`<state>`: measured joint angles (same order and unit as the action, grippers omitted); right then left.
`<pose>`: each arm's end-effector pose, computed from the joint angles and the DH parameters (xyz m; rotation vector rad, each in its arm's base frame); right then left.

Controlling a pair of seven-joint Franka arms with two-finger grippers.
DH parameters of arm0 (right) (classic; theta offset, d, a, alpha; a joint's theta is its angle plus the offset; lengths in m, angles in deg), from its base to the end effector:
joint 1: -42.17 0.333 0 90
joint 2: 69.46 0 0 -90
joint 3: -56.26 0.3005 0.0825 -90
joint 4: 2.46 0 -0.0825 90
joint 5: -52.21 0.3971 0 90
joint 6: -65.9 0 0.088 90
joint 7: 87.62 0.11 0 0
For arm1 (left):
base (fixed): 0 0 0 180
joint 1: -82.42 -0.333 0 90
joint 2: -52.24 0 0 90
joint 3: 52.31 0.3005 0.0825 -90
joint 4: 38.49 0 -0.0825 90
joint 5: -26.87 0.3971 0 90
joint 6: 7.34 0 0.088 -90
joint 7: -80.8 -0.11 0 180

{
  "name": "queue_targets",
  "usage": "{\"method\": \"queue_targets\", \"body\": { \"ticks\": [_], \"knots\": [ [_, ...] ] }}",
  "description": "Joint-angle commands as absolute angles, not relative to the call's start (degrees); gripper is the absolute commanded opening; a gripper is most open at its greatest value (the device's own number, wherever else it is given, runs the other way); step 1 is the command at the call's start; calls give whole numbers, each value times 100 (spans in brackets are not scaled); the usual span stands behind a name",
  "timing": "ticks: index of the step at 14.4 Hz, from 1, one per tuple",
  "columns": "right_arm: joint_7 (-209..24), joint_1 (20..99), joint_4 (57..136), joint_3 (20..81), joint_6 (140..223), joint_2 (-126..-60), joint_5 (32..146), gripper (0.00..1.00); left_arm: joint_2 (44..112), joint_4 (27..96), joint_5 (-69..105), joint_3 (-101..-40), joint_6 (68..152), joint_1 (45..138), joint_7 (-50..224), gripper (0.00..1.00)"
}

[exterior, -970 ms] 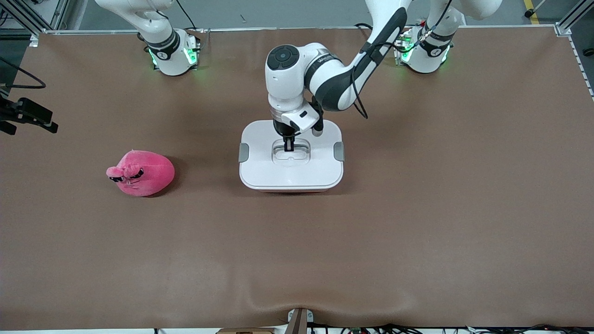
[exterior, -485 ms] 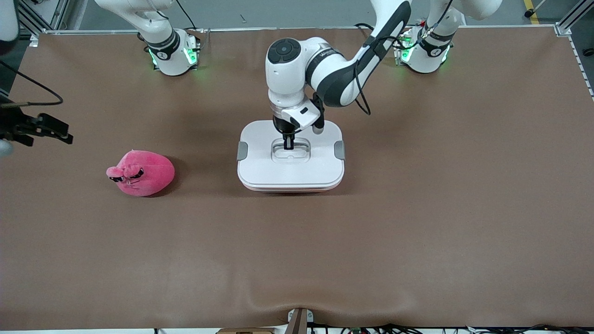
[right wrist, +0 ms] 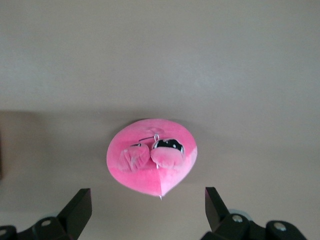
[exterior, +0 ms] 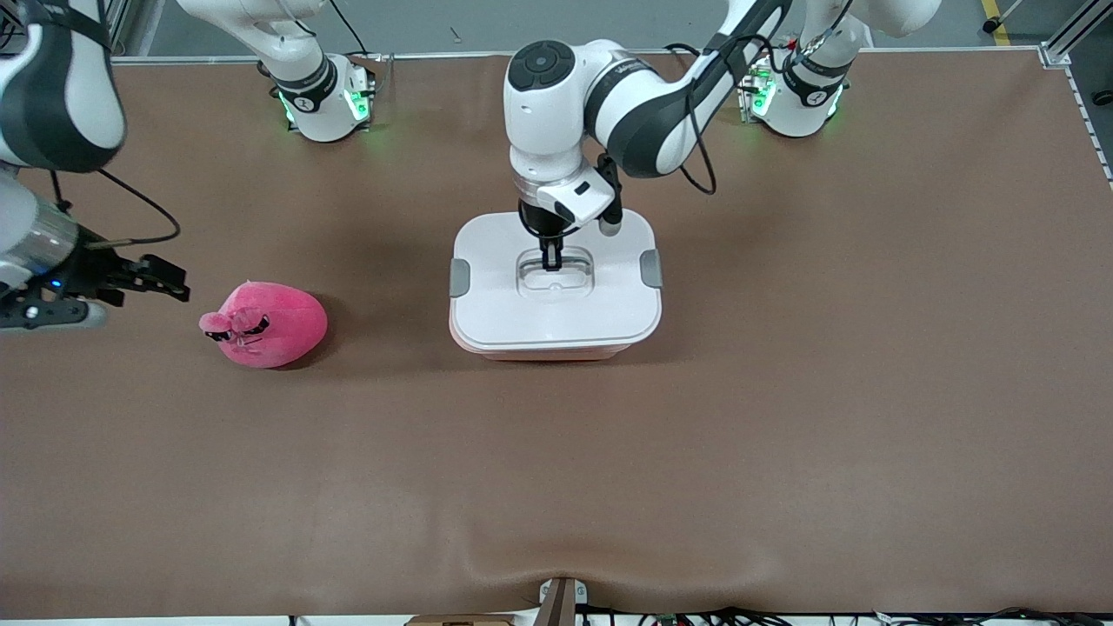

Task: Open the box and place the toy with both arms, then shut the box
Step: 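Lift the lid with the left gripper while the right gripper reaches the toy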

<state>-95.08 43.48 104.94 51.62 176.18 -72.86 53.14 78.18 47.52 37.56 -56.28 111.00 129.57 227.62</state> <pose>0.5868 -0.0323 0.4535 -3.1286 -0.1041 0.0123 0.4556 -0.5379 0.3969 2.0928 2.1538 0.1805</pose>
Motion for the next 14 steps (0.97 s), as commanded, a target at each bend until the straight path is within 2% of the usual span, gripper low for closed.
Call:
{"method": "queue_targets", "body": {
  "ticks": [1, 2, 3, 4, 6, 9, 11, 12, 14],
  "knots": [
    [-9526, 4524, 11284, 5142, 18286, -7192, 5300, 100, 7545, 4764, 3585, -5626, 10789, 12699, 22093, 0],
    [-9526, 4568, 11320, 5142, 18375, -7297, 5300, 97, 7457, 4764, 3488, -5626, 10693, 12576, 21776, 0],
    [-9526, 4594, 11303, 5142, 18411, -7428, 5300, 85, 7386, 4764, 3417, -5626, 10552, 12418, 21469, 0],
    [-9526, 4595, 11303, 5142, 18507, -7534, 5300, 79, 7325, 4756, 3356, -5626, 10473, 12243, 21126, 0],
    [-9526, 4595, 11303, 5142, 18587, -7692, 5300, 74, 7236, 4764, 3224, -5618, 10367, 11996, 20546, 0],
    [-9526, 4612, 11338, 5151, 18552, -7842, 5317, 58, 7201, 4755, 3206, -5626, 10069, 11505, 19719, 0],
    [-9526, 4612, 11329, 5151, 18569, -7930, 5326, 53, 7157, 4764, 3206, -5600, 9928, 11197, 19139, 0],
    [-9518, 4630, 11321, 5151, 18570, -7957, 5326, 40, 7166, 4773, 3206, -5600, 9814, 10943, 18710, 0],
    [-9518, 4682, 11259, 5151, 18543, -7948, 5326, 0, 7201, 4799, 3206, -5600, 9577, 10564, 17997, 0]
  ]
}}
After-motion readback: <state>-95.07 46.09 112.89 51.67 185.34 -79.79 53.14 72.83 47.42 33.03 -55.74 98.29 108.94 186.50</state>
